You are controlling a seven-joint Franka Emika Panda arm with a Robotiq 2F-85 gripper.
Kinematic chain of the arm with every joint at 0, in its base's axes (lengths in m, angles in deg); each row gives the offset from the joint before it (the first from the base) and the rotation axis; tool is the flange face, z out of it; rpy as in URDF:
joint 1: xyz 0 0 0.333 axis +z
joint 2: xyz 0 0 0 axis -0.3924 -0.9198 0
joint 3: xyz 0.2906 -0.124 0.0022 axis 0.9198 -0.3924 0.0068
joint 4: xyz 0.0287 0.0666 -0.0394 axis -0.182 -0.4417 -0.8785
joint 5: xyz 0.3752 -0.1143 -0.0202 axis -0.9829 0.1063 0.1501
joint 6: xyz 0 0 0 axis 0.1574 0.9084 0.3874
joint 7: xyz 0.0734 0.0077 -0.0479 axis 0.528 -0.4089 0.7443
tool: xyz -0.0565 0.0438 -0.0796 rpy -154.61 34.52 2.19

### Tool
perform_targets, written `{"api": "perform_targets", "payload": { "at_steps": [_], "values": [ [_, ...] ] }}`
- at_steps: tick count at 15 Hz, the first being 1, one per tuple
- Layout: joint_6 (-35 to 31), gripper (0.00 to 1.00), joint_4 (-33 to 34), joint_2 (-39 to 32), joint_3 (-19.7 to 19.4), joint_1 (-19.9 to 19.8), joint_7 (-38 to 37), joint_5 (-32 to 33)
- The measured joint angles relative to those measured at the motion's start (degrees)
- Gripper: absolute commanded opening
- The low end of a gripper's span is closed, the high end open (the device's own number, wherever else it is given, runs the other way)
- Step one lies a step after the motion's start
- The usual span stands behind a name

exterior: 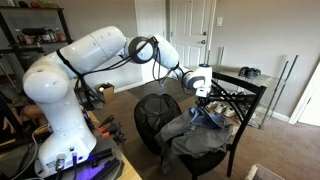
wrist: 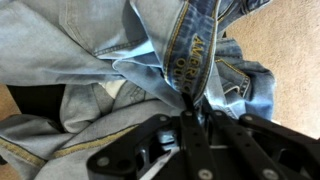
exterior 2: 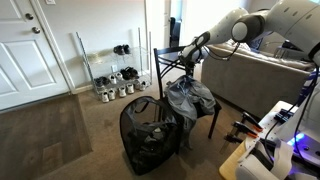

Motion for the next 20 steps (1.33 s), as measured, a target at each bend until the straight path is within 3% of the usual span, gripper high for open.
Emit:
{"api": "perform_targets", "payload": {
  "at_steps": [7,8,11,19,20],
  "values": [
    [-10.5,0.02,-16.3,12.8,-2.1,3.5,0.5,0.7],
    [-11.9,0.09,-18.7,14.6,-2.3,4.0,0.5,0.8],
    [-14.4,0.09,-25.1,18.9,-2.4,4.6,1.4,0.8],
    [-14.6,0.09,-26.8,20.0,-2.4,4.7,1.5,0.8],
    [-14.6,0.02,-26.8,20.0,-2.4,4.7,1.5,0.8]
  ]
}}
